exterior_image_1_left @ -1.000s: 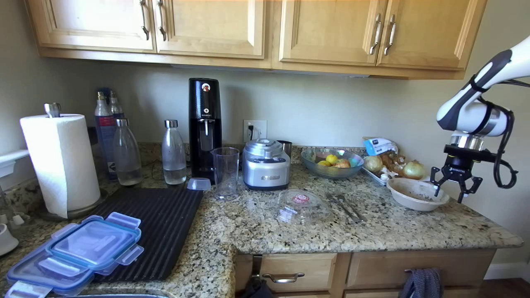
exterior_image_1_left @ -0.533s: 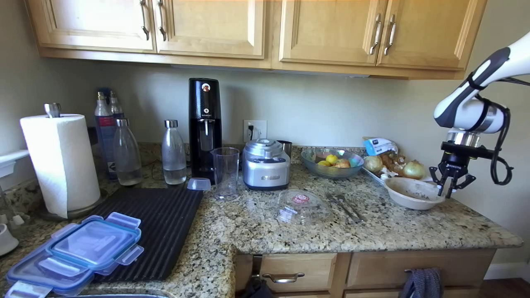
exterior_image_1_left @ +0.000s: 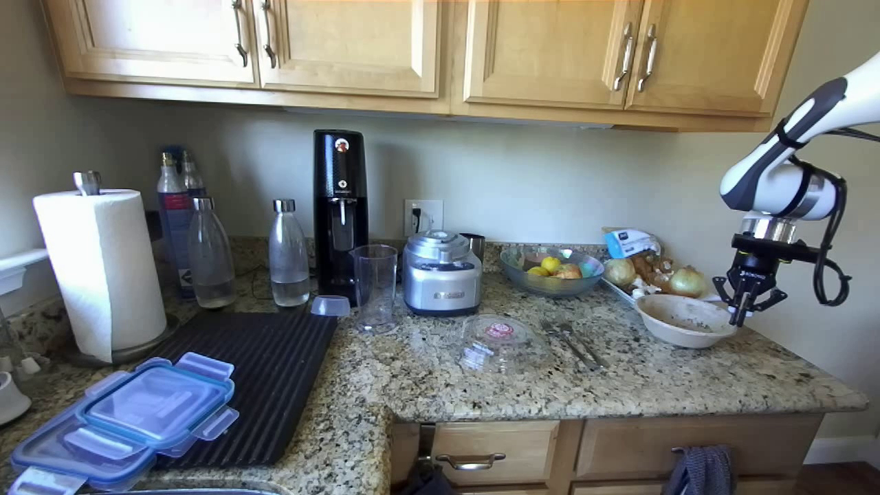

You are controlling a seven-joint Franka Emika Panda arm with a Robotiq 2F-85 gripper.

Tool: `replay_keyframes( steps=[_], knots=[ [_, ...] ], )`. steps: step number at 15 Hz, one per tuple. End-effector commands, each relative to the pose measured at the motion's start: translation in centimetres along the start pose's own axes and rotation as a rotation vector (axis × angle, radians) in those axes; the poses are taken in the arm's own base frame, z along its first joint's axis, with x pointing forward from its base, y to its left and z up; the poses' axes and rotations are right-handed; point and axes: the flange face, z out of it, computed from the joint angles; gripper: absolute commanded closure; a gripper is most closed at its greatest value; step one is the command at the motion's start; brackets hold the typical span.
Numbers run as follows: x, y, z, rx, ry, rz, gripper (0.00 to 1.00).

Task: Pick the forks from the bowl and put it on the counter, then unstack the bowls

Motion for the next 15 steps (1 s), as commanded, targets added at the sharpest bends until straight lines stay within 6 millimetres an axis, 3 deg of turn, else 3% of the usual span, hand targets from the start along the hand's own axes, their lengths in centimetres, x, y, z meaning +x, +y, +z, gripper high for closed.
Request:
replay_keyframes(
  steps=[1, 6, 9, 11, 15],
  knots=[
    [-0.78, 0.54, -0.97, -0.003, 0.019, -0.003, 0.82],
    [-0.69, 0.47, -0.88, 0.000, 0.015, -0.010, 0.95],
    [-0.64, 0.42, -0.85, 0.001, 0.016, -0.012, 0.94],
    [-0.49, 0.36, -0.65, -0.003, 0.013, -0.011, 0.69],
    [-0.41, 0.28, -0.49, -0.002, 0.009, -0.009, 0.48]
  ],
)
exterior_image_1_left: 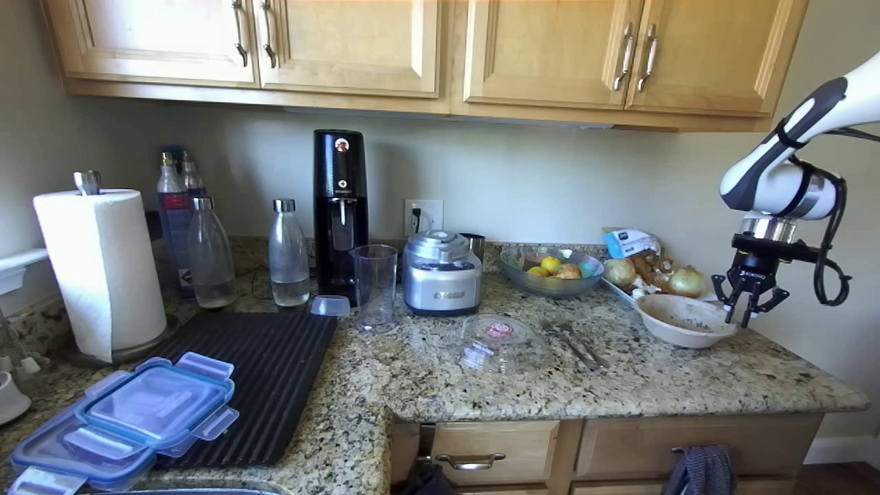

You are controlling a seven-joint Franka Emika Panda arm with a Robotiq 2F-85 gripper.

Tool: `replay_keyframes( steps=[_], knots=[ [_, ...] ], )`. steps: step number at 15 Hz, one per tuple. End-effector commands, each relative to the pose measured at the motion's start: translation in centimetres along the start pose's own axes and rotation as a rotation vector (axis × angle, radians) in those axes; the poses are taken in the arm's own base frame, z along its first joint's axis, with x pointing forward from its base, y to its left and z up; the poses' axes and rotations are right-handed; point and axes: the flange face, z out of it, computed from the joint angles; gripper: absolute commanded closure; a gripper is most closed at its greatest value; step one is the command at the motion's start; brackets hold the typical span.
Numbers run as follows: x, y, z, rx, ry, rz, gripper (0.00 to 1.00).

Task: Pick the forks from the bowl and put it on the counter, then unstack the bowls

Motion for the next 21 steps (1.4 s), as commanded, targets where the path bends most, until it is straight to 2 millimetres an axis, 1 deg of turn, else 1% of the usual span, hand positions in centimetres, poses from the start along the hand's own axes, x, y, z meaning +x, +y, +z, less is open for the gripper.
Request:
replay_keyframes(
  steps=[1, 3, 4, 8, 9, 10, 11, 12, 13, 14, 21],
  knots=[
    [-0.4, 0.3, -0.5, 0.000, 0.007, -0.005, 0.41],
    [-0.4, 0.3, -0.5, 0.001, 0.008, -0.005, 0.30],
    [-0.4, 0.3, -0.5, 0.001, 0.008, -0.004, 0.30],
    [-0.3, 0.2, -0.3, 0.002, 0.005, -0.003, 0.18],
    [-0.2, 0.2, -0.2, 0.002, 0.005, -0.004, 0.06],
    [-0.3, 0.2, -0.2, -0.001, 0.005, -0.007, 0.00],
    [-0.4, 0.2, -0.3, -0.002, 0.007, -0.007, 0.00],
    [0.0, -0.1, 0.0, -0.001, -0.002, -0.001, 0.04],
    [0.0, -0.1, 0.0, -0.001, -0.002, -0.001, 0.00],
    [0.0, -0.1, 0.0, -0.001, -0.002, -0.001, 0.00],
    [0.2, -0.1, 0.6, -0.004, -0.011, 0.001, 0.00]
  ],
)
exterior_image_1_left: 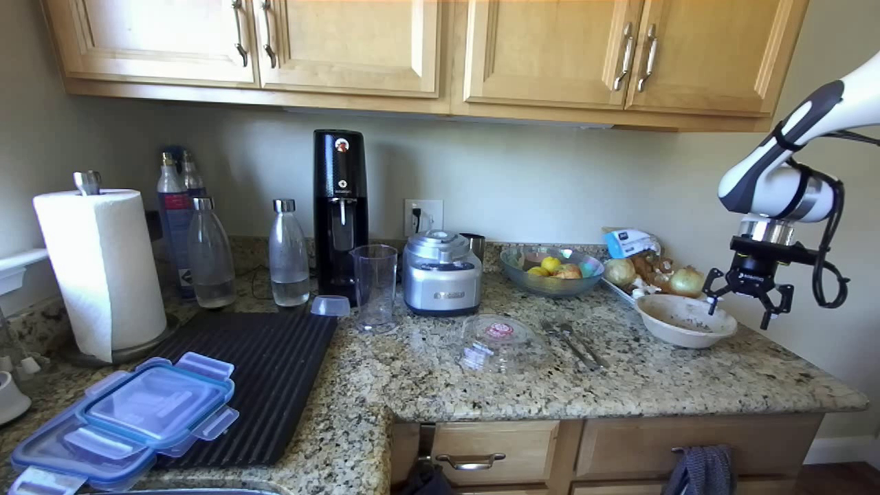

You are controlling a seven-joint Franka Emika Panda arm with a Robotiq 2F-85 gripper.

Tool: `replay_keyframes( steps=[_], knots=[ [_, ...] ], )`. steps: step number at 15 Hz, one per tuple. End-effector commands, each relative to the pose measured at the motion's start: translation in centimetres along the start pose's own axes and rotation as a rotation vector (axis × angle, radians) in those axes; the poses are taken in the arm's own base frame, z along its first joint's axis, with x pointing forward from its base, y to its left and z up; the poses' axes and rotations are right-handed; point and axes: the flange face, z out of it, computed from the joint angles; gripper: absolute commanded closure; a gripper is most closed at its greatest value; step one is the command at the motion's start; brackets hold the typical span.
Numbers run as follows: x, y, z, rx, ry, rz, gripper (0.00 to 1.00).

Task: Pick the forks from the bowl and put it on the counter, then unstack the bowls

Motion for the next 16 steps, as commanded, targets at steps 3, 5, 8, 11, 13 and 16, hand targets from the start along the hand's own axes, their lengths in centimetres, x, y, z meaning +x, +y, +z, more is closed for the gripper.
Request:
replay_keyframes(
  steps=[3, 5, 8, 11, 13, 16],
  knots=[
    [0.09, 0.03, -0.08, 0.003, 0.001, 0.000, 0.26],
    [0.07, 0.01, -0.14, 0.005, 0.001, -0.002, 0.31],
    [0.06, 0.00, -0.08, 0.004, -0.001, -0.003, 0.50],
    [0.06, -0.01, -0.08, 0.004, -0.001, -0.004, 0.69],
    [0.06, -0.01, -0.06, 0.002, 0.000, -0.005, 0.83],
    [0.06, 0.00, -0.05, 0.001, 0.000, -0.005, 0.95]
  ],
)
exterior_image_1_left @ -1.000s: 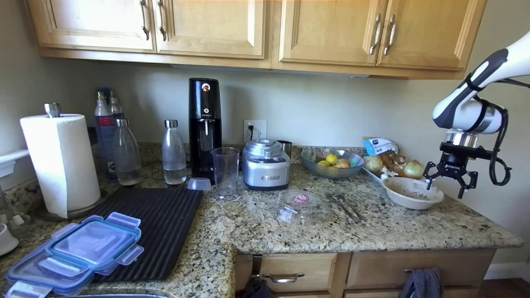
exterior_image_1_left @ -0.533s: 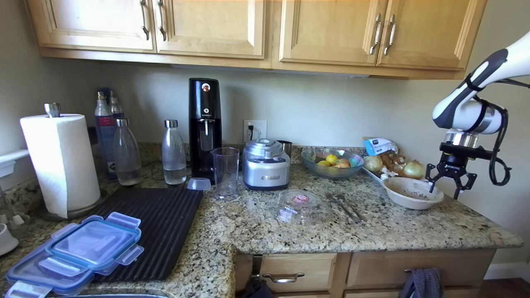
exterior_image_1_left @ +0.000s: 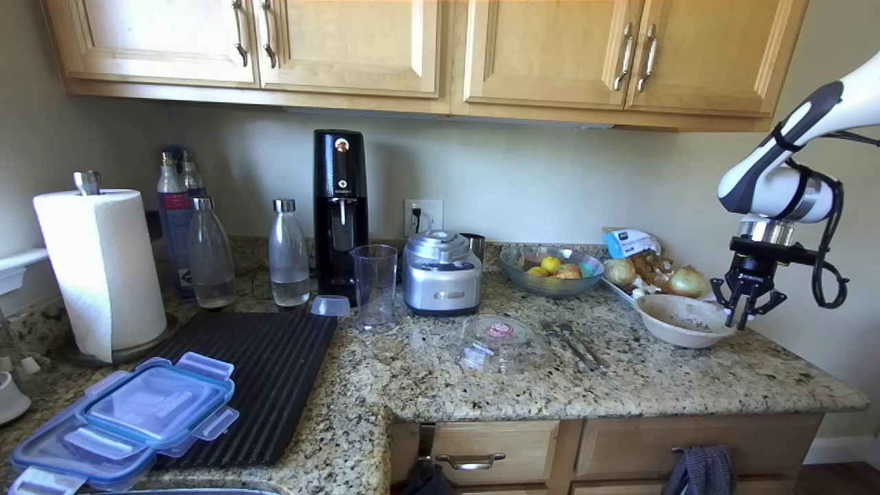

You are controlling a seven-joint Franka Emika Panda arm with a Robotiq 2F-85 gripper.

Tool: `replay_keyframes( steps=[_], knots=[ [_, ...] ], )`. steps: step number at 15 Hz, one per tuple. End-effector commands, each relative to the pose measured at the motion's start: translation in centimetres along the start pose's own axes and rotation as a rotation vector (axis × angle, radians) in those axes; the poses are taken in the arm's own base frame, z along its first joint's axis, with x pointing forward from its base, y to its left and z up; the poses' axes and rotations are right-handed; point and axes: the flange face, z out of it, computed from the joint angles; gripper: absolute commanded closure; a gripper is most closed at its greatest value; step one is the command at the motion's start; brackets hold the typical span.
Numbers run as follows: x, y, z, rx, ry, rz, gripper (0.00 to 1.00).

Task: Pick the forks from the bowl and put it on the counter, then unstack the bowls

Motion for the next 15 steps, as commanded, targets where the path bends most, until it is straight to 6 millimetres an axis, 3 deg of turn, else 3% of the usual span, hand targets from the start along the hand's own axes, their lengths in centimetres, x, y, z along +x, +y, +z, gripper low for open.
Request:
replay_keyframes(
  steps=[1, 15],
  knots=[
    [0.1, 0.1, -0.1, 0.001, 0.002, -0.004, 0.95],
    [-1.5, 0.0, -1.6, -0.097, 0.029, -0.108, 0.93]
  ],
)
